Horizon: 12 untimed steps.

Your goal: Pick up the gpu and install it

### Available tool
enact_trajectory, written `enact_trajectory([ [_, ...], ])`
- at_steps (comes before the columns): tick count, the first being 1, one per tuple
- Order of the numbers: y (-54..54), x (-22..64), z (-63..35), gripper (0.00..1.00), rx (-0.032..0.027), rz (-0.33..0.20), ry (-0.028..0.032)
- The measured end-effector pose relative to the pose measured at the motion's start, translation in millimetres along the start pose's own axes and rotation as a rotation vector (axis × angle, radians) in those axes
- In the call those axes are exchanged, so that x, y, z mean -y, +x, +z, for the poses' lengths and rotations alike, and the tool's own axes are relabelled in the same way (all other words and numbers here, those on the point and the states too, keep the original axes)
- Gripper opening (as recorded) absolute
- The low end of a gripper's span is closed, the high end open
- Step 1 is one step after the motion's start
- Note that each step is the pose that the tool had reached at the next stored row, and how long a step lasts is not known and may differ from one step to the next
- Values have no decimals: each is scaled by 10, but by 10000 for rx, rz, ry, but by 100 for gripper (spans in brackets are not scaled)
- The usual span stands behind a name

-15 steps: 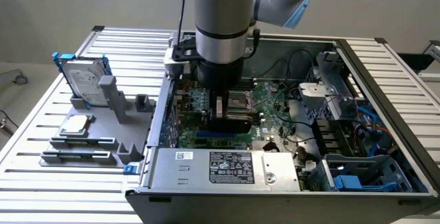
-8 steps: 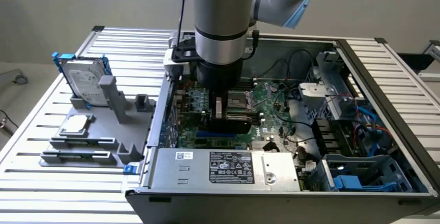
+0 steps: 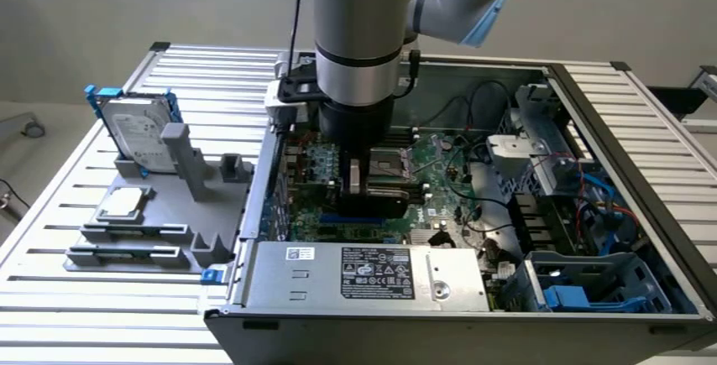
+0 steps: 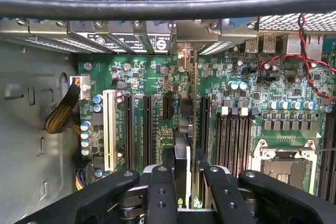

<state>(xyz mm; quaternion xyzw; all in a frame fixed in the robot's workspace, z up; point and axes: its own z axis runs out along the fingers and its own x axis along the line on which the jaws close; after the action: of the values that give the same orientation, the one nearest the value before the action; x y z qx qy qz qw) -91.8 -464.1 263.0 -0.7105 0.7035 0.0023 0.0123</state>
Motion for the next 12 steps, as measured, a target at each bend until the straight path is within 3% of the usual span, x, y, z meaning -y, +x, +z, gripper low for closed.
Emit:
enact_trajectory([
  [12,6,-7,36,26,-2,-32,-2],
])
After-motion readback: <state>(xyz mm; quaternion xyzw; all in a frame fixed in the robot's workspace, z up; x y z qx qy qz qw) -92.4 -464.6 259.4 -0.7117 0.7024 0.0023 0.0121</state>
